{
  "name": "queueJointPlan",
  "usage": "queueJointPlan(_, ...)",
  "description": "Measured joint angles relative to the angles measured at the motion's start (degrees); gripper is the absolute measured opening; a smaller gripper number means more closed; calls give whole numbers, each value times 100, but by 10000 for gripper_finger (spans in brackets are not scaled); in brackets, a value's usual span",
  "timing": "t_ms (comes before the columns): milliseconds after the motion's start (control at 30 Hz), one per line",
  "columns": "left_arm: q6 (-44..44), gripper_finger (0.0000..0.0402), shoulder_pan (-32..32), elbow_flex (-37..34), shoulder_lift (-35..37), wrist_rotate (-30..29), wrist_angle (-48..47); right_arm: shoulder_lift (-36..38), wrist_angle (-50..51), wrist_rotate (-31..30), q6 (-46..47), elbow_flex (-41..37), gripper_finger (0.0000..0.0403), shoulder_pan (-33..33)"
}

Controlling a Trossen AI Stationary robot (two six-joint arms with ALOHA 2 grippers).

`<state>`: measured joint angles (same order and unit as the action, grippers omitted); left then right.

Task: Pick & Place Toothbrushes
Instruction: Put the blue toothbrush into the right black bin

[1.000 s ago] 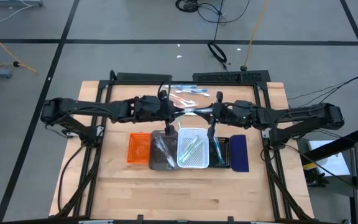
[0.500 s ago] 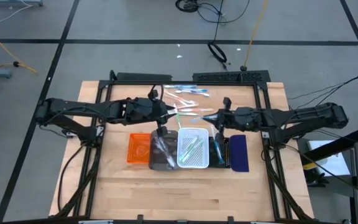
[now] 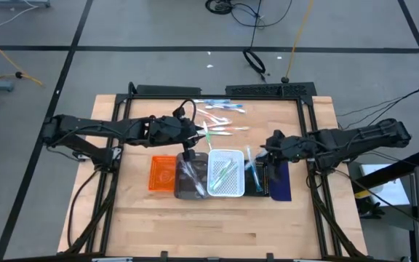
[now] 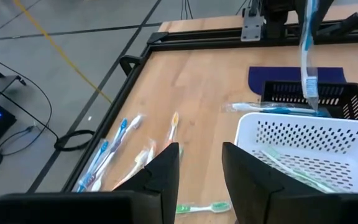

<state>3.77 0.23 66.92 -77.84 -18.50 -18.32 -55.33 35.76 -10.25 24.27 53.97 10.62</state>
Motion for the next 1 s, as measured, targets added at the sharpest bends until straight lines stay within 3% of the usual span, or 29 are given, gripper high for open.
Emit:
queueJointPlan(200, 15, 122, 0, 0, 0, 2, 1, -195, 886, 621, 928, -2, 11, 1)
queueJointPlan(567, 20, 122, 0, 0, 0, 11, -11, -713, 1053, 1760, 1305, -2, 11, -1)
queueJointPlan(1000, 15, 122, 0, 0, -2, 13, -174, -1103, 1113, 1802, 1246, -2, 17, -1)
